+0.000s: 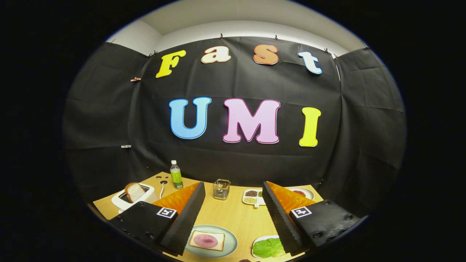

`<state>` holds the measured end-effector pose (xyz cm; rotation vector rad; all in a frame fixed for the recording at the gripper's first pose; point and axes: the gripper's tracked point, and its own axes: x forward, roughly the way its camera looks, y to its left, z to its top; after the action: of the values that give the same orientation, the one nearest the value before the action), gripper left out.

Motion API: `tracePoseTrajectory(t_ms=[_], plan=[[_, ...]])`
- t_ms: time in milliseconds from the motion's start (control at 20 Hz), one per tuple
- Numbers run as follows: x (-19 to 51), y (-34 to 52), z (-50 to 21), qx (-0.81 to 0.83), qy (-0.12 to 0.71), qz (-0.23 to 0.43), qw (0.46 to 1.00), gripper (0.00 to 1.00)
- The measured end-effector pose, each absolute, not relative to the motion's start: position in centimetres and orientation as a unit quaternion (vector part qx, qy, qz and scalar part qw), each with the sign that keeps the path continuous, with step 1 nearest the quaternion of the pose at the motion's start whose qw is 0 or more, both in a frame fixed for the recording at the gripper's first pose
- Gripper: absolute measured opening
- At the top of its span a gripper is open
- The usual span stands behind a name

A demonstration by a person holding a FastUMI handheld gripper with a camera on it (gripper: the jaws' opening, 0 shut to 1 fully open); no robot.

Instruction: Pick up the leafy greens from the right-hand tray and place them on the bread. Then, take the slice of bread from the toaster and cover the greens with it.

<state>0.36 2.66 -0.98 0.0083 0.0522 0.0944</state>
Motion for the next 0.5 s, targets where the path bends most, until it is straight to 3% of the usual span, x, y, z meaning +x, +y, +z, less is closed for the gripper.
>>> tracePoseTrajectory(t_ms=[500], plan=[[-1.6,-1.8,-1.1,-0.006,0.038,-0.021,0.999,0.98]])
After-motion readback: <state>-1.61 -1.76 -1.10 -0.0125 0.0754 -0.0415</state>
